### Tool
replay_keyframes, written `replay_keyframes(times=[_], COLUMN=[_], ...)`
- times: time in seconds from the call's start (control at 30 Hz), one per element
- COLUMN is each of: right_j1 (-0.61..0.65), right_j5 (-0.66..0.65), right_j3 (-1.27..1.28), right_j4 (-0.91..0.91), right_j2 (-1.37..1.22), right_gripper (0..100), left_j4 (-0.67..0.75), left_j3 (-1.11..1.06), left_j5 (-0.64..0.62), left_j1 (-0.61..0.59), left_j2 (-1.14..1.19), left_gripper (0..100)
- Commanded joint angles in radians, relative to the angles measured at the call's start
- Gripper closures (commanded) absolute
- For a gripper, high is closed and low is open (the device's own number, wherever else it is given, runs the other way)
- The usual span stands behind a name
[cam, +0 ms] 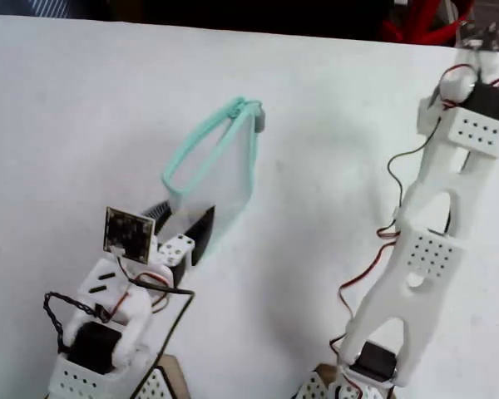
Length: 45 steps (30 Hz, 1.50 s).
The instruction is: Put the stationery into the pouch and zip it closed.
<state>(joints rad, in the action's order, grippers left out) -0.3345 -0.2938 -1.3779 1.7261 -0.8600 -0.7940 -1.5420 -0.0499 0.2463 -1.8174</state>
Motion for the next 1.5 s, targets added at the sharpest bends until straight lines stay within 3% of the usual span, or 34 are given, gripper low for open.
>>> replay_keyframes(times=[0.0, 0.2, 0.5, 0.9, 1.13, 1.37, 1.47], right_j1=[-0.001, 0.102, 0.449, 0.682, 0.889, 0.908, 0.915], right_j5=[-0.005, -0.009, -0.009, -0.009, -0.009, 0.000, 0.084], right_j3=[0.176, 0.641, 1.158, 1.712, 1.801, 1.711, 1.672], right_j4=[0.005, -0.001, -0.094, -0.615, -0.854, -1.101, -1.122], right_j2=[0.236, 0.668, 1.218, 1.906, 2.069, 2.066, 2.031], right_gripper=[98.1, 98.1, 98.1, 98.1, 98.1, 98.1, 98.1], left_j4=[0.026, 0.031, 0.037, 0.037, 0.037, 0.037, 0.037], left_j3=[0.008, -0.003, -0.009, -0.009, -0.009, -0.025, -0.025], left_j5=[0.011, 0.020, 0.074, 0.074, 0.074, 0.080, 0.080], left_j1=[-0.001, 0.001, -0.001, 0.001, 0.001, 0.042, 0.044], left_j2=[-0.008, -0.008, -0.008, -0.008, -0.008, -0.008, -0.008], left_gripper=[79, 79, 79, 79, 79, 79, 79])
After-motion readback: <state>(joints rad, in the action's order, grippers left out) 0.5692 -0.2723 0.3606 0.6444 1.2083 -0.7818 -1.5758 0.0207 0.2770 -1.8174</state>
